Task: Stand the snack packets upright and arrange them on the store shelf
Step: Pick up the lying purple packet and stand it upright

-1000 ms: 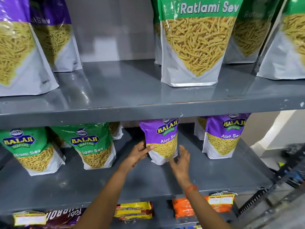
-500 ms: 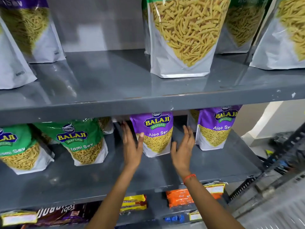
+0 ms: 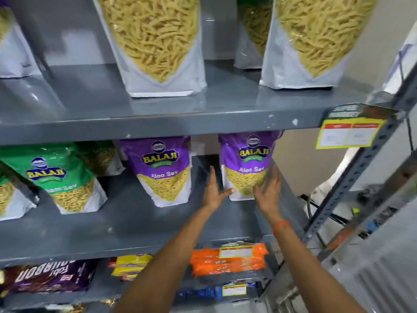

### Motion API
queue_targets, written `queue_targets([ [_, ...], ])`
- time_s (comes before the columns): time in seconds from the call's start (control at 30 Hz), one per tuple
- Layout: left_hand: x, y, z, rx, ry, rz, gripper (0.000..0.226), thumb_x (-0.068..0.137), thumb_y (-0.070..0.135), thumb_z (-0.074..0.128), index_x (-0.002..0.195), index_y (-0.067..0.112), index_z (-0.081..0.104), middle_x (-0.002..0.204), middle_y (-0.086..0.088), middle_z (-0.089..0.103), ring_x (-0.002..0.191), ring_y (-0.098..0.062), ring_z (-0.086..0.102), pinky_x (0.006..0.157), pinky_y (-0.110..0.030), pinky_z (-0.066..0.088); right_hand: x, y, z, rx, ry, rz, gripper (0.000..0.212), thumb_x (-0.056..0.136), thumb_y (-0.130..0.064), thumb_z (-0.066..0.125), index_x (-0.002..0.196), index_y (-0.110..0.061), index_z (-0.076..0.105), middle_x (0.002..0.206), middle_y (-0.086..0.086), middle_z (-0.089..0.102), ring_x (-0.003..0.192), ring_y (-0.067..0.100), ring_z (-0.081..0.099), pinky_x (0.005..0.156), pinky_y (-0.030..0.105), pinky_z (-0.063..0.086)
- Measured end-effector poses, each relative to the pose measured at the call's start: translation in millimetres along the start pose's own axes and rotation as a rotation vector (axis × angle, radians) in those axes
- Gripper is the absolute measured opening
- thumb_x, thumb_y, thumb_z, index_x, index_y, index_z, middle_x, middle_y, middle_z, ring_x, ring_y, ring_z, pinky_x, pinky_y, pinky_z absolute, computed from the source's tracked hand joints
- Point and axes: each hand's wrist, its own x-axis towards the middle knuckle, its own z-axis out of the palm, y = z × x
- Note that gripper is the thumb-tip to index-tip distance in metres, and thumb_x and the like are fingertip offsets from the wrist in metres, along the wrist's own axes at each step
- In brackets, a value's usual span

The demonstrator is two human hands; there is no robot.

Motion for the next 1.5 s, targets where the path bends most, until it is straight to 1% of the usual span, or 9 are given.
queue_targets([
  [0.1,24.1,-13.7,9.1,-0.097,-0.195,-0.091,0.084,0.065,0.008,0.079,0.135,0.002,0.034,0.143,-0.021,0.042,0.127,-0.027,0.046,0.106,-0.032,0.039,26.1,19.1,-18.7,0.187,-0.273,0.139,0.126,0.042,-0.077,0.069,0.136,-0.003,0.027,0.134,0.009,0.049,0.121,0.018,0.049,0.106,0.033,0.042],
  [0.23,21.4,-17.2,17.9,-0.159,-0.217,-0.111,0.060,0.072,-0.008,0.070,0.126,-0.002,0.045,0.123,-0.016,0.058,0.104,-0.022,0.055,0.079,-0.013,0.052,35.5,17.1,-34.5,0.185,-0.424,0.179,0.064,0.077,-0.005,0.067,0.132,-0.008,0.034,0.137,0.018,0.048,0.120,0.024,0.049,0.102,0.041,0.040],
  [0.33,-0.3,-13.0,21.9,-0.165,-0.200,-0.140,0.062,0.073,-0.002,0.071,0.128,0.001,0.043,0.123,-0.013,0.058,0.103,-0.020,0.056,0.072,-0.008,0.052,18.9,25.9,-46.4,0.157,-0.402,0.162,0.060,0.074,-0.013,0.067,0.126,-0.022,0.038,0.132,0.008,0.051,0.122,0.021,0.049,0.103,0.041,0.041],
  [0.47,-47.1,-20.0,24.5,-0.033,-0.226,-0.157,0.066,0.067,0.024,0.079,0.123,0.013,0.047,0.121,-0.008,0.065,0.105,-0.022,0.064,0.093,-0.040,0.053,-29.0,29.3,-69.8,0.142,-0.350,0.144,0.048,0.080,0.004,0.063,0.111,-0.023,0.040,0.114,0.003,0.053,0.106,0.010,0.054,0.094,0.028,0.043],
  [0.6,-86.6,-16.1,34.2,0.005,-0.184,-0.092,0.054,0.074,0.018,0.074,0.122,0.015,0.049,0.114,-0.002,0.067,0.101,-0.015,0.064,0.086,-0.027,0.053,-60.6,41.7,-84.1,0.168,-0.323,0.146,0.045,0.080,0.004,0.062,0.108,-0.023,0.041,0.108,-0.008,0.054,0.098,-0.009,0.053,0.080,0.002,0.044],
  [0.77,-93.4,-10.6,34.8,0.003,-0.208,-0.101,0.052,0.077,0.017,0.071,0.123,0.014,0.048,0.119,-0.004,0.064,0.103,-0.014,0.061,0.078,-0.010,0.049,-68.3,47.9,-87.4,0.195,-0.334,0.156,0.052,0.081,0.005,0.061,0.119,-0.022,0.037,0.124,0.005,0.050,0.118,0.021,0.050,0.099,0.038,0.040],
  [1.23,-99.5,0.9,35.4,0.005,-0.253,-0.115,0.058,0.080,0.020,0.068,0.131,0.014,0.041,0.131,-0.008,0.058,0.118,-0.024,0.057,0.094,-0.030,0.048,-71.9,44.5,-88.9,0.239,-0.363,0.224,0.046,0.085,-0.003,0.059,0.124,-0.018,0.039,0.121,0.002,0.053,0.124,0.024,0.050,0.095,0.034,0.043],
  [1.4,-103.0,6.9,22.8,-0.016,-0.182,-0.023,0.086,0.078,0.040,0.065,0.145,0.023,0.014,0.154,-0.001,0.029,0.138,-0.016,0.033,0.109,-0.030,0.039,-108.1,1.1,-70.5,0.000,0.197,-0.136,0.041,0.083,-0.017,0.048,0.122,-0.004,0.046,0.125,0.018,0.050,0.120,0.010,0.039,0.103,0.007,0.025],
  [1.5,-111.2,24.8,0.9,0.058,0.073,0.131,0.078,0.086,0.040,0.055,0.147,0.021,0.009,0.157,0.007,0.012,0.140,-0.001,0.012,0.114,-0.017,0.016,-125.0,-37.8,-41.6,0.056,0.214,-0.378,0.033,0.084,-0.012,0.044,0.116,-0.007,0.050,0.122,0.008,0.045,0.118,0.010,0.040,0.107,0.017,0.028],
])
